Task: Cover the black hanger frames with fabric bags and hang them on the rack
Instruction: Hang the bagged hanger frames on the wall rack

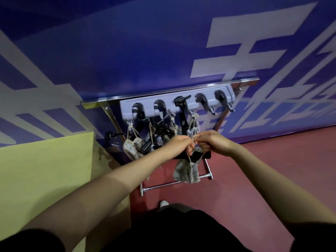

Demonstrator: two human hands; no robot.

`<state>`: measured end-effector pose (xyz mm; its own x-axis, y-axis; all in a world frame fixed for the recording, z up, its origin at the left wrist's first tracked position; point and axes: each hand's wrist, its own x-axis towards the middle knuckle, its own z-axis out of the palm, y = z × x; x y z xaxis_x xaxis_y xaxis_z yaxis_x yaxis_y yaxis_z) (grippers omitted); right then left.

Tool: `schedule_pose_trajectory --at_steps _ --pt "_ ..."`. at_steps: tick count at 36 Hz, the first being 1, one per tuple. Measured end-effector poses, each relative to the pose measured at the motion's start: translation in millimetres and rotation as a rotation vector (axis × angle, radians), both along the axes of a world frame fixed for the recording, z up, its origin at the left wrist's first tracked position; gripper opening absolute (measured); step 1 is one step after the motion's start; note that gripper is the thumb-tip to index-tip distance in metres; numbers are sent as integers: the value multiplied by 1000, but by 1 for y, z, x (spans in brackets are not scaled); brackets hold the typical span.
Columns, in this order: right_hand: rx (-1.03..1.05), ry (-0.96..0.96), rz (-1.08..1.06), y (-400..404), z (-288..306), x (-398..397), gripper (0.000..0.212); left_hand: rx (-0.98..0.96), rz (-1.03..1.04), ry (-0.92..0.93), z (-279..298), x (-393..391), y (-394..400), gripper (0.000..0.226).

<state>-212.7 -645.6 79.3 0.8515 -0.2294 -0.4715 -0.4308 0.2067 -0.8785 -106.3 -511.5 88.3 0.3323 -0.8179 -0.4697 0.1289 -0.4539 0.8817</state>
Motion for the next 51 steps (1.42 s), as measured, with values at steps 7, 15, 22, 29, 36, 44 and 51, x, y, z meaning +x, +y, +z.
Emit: schedule_pose_trajectory --at_steps 7,15,22,29,36,44,51 --pt "-351 -16 -142 -47 13 -22 30 35 -12 -79 0 -13 -66 29" --pt "-319 -125 -347 -75 18 -33 30 -20 -154 -521 15 -24 -112 28" --pt "-254 -266 -421 -86 24 -29 23 -179 -172 -661 30 -18 -125 36" --pt "-144 -317 -524 -92 25 -37 24 -267 -101 -604 35 -38 -137 33" --pt "-253 -251 -509 -93 15 -28 30 -233 -141 -641 29 -15 -139 39" --pt "-307 -268 -519 -102 24 -30 33 -275 -71 -487 34 -27 -149 45" --pt "-336 -238 -433 -100 12 -35 32 -234 -181 -658 21 -5 -145 34"
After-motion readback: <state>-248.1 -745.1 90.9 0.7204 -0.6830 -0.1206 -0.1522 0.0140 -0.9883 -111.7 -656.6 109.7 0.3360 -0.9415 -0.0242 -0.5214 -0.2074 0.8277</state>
